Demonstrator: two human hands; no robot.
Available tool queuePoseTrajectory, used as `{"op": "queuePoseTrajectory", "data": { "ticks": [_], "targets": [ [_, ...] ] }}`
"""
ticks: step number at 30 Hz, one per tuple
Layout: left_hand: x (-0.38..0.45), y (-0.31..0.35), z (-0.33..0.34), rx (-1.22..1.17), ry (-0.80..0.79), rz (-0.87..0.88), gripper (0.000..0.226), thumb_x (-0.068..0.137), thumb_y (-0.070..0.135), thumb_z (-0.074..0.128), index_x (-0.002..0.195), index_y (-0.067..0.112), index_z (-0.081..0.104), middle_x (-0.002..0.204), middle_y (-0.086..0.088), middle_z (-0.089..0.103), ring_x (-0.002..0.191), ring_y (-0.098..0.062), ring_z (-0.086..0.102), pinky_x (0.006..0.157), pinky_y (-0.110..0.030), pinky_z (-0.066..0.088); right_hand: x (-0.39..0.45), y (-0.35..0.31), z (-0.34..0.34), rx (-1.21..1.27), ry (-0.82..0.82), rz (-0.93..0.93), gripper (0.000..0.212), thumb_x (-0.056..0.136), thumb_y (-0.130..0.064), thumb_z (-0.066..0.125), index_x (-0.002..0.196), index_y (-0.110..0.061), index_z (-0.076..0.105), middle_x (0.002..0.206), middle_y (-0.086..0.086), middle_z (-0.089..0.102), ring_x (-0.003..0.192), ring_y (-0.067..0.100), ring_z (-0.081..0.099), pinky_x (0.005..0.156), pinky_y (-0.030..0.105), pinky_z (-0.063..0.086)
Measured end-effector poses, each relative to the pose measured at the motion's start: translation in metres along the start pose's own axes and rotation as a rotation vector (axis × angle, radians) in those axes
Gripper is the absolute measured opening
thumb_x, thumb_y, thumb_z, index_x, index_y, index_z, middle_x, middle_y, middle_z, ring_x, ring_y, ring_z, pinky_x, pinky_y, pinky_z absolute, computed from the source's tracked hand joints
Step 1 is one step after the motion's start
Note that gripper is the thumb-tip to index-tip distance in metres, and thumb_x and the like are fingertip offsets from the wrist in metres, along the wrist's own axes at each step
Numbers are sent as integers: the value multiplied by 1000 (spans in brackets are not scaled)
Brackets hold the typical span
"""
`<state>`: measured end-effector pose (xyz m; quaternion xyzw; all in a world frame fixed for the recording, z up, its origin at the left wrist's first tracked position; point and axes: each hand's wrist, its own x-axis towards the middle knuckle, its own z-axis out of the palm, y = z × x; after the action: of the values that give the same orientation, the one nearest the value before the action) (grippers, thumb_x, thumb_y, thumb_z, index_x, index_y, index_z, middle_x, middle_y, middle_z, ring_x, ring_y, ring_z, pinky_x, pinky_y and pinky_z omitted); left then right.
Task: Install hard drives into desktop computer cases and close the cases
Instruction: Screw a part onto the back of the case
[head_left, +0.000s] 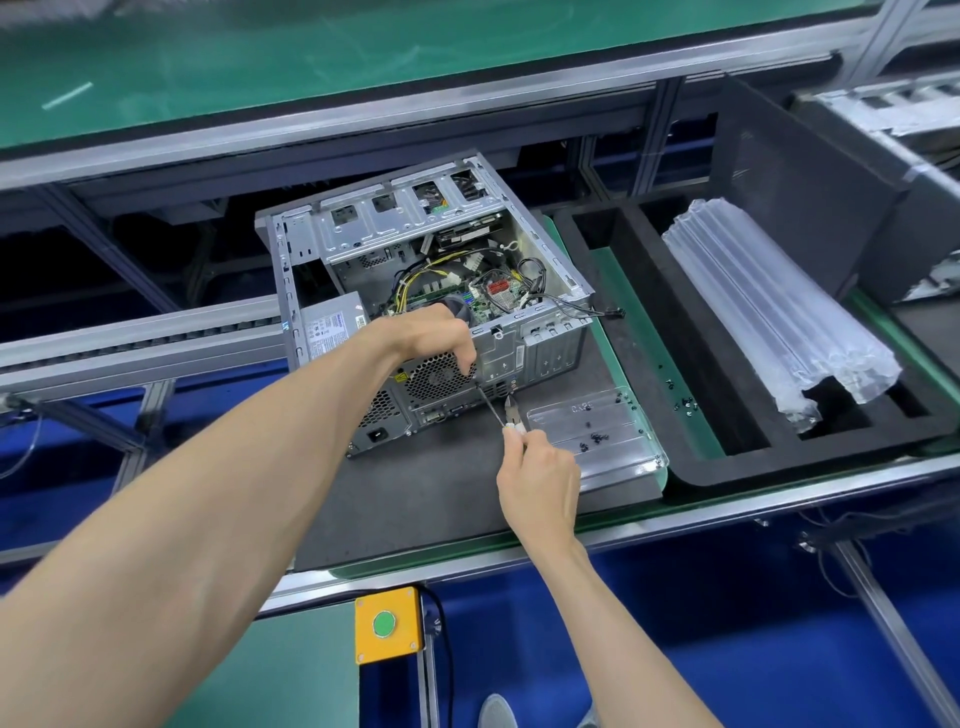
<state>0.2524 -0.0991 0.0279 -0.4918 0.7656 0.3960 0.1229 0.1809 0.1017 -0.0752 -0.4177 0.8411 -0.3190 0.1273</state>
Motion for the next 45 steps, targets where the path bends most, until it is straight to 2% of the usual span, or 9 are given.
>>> {"op": "queuePoseTrajectory", "data": {
  "ticks": [3,9,18,23,27,34,40,42,45],
  "targets": [
    [1,0,0,-3,-5,2,36,46,34,73,73,11,77,113,-5,69,111,-26,60,102,-44,45,8,1,-4,-133,-55,-18,30,108,-26,35,81,-18,43,69,4,57,61,25,43,48,32,15],
    [1,0,0,2,-14,-6,42,46,36,73,79,9,76,118,-7,67,112,-26,59,105,-46,44,2,1,-9,166,-33,-66,20,91,-16,69,97,-11,51,88,6,62,76,27,56,65,33,32],
    [2,-1,-1,-3,-9,-19,48,44,34,74,84,7,75,118,-8,67,113,-27,61,107,-48,44,6,-2,-2,-60,-32,-41,36,107,-26,41,82,-8,60,70,15,65,68,36,60,48,34,17],
    [2,-1,0,-6,-11,-24,48,44,35,74,83,8,74,121,-8,66,114,-28,60,107,-48,44,1,-4,-7,80,-16,-89,24,91,-19,69,99,-12,48,90,7,60,73,28,56,62,31,30],
    [3,-2,0,-16,2,-20,45,41,36,75,78,10,75,114,-8,69,108,-27,62,100,-46,47,-5,-9,-6,-88,101,-209,21,90,-17,74,84,-2,60,66,12,63,52,33,61,48,28,27],
    [0,-2,0,-11,6,-34,38,42,35,76,71,10,72,105,-6,65,104,-27,60,89,-42,46,9,-6,-5,583,-246,400,48,103,-34,47,70,-2,63,58,5,64,52,14,52,58,32,40],
    [4,-2,-1,-4,13,-3,59,25,45,72,72,9,74,106,-8,69,100,-24,63,91,-42,50,3,-3,-4,-171,-20,-251,16,96,-18,61,103,-7,52,89,9,61,72,32,63,58,33,33],
    [3,-2,-1,-9,8,-9,51,31,39,75,72,8,75,106,-7,69,101,-24,63,92,-43,50,3,-4,-2,60,-70,-97,12,94,-17,64,96,-6,58,81,12,66,69,28,60,58,32,33],
    [2,-1,-1,-9,5,-25,32,41,33,74,63,10,75,105,-6,69,102,-24,63,94,-43,48,13,-8,-9,1086,-237,655,14,87,-5,72,77,1,64,59,15,58,41,15,40,41,25,28]
  ]
}}
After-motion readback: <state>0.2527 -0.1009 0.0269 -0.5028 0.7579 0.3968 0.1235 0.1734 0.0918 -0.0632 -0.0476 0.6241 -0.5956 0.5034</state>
